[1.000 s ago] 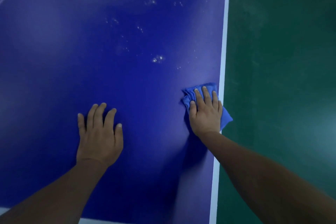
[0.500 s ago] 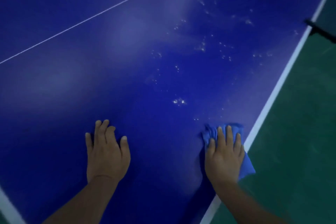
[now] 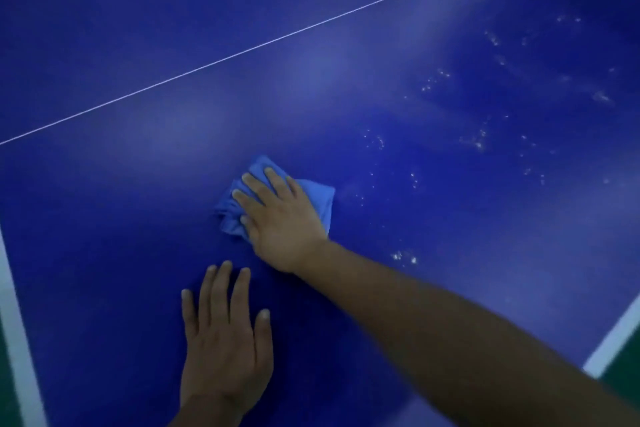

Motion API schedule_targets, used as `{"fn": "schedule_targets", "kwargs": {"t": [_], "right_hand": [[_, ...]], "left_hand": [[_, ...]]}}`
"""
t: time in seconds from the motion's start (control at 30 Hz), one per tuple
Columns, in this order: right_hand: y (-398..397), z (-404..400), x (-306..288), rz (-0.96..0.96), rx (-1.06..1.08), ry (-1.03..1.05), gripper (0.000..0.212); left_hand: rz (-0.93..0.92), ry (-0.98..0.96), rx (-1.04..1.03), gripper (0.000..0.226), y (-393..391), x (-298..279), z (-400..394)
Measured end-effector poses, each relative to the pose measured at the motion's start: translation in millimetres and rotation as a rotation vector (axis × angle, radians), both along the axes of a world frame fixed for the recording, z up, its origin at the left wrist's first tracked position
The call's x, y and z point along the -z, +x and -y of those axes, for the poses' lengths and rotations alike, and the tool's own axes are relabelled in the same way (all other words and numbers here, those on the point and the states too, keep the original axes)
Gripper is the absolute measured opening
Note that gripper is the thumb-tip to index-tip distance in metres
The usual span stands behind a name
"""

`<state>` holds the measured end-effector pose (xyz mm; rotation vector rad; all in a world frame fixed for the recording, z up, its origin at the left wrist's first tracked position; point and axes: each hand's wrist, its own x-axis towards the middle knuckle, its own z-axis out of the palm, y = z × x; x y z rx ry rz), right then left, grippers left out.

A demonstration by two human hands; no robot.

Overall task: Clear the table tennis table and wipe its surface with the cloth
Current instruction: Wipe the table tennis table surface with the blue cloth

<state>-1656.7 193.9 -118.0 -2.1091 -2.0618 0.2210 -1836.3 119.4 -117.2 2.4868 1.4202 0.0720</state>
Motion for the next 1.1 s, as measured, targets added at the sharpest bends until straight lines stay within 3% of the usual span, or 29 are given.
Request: {"fn": "schedule_targets", "kwargs": {"t": [0.1,0.2,0.3,0.37,0.47,0.53,0.6,0.67,0.73,0.77,0.87,1.03,1.1], "right_hand": [[88.6,-25.8,-1.5,0.175,-0.015,0.014,0.050],[211.5,-46.8,-5.4,0.253,0.344,-0.082,0.072],[247.6,-49.1,-13.9,0.119,0.679,-0.070,0.058],[203.2,-51.0,-13.3,0.155,0.626,-0.051,0.056],[111.7,-40.4,0.5,0.154,0.090,0.006,0.061],[101.9,-33.3,0.4,0.147,-0.149,-0.056,0.058],[148.3,-42.6,-3.7,0.207,-0.048,-0.036,0.063],[212.0,-53.8,-9.2,0.263,0.232,-0.062,0.067],[256.0,-54.3,-12.6,0.204,0.440,-0.113,0.059],[259.6,-53.2,-12.2,0.190,0.447,-0.112,0.058],[222.1,-36.4,-10.5,0.205,0.214,-0.071,0.068],[160.5,108.1,-12.4,0.258,-0.691,-0.013,0.048],[174.6,132.2,-18.6,0.220,-0.909,-0.056,0.047]], "left_hand": [[-0.061,0.012,0.050,0.057,-1.5,1.2,-3.5],[-0.095,-0.002,0.064,0.061,-1.5,0.8,-3.1],[-0.102,-0.009,0.065,0.060,-0.9,0.5,-3.9],[-0.117,-0.013,0.072,0.061,-2.3,0.1,-3.4],[-0.114,-0.014,0.067,0.061,-1.8,-1.1,-3.0],[-0.114,-0.010,0.065,0.059,0.4,-1.5,-2.6],[-0.106,-0.008,0.066,0.060,1.7,-1.8,-2.1],[-0.106,0.005,0.068,0.061,1.1,-1.0,-1.5],[-0.100,0.009,0.073,0.062,1.2,-0.6,-1.8],[-0.097,0.013,0.075,0.062,1.0,-0.5,-1.5],[-0.079,0.016,0.067,0.058,1.7,-1.4,-2.3],[-0.056,0.024,0.062,0.058,2.2,-1.1,-0.9],[-0.054,0.023,0.064,0.059,2.6,-1.0,-0.7]]}}
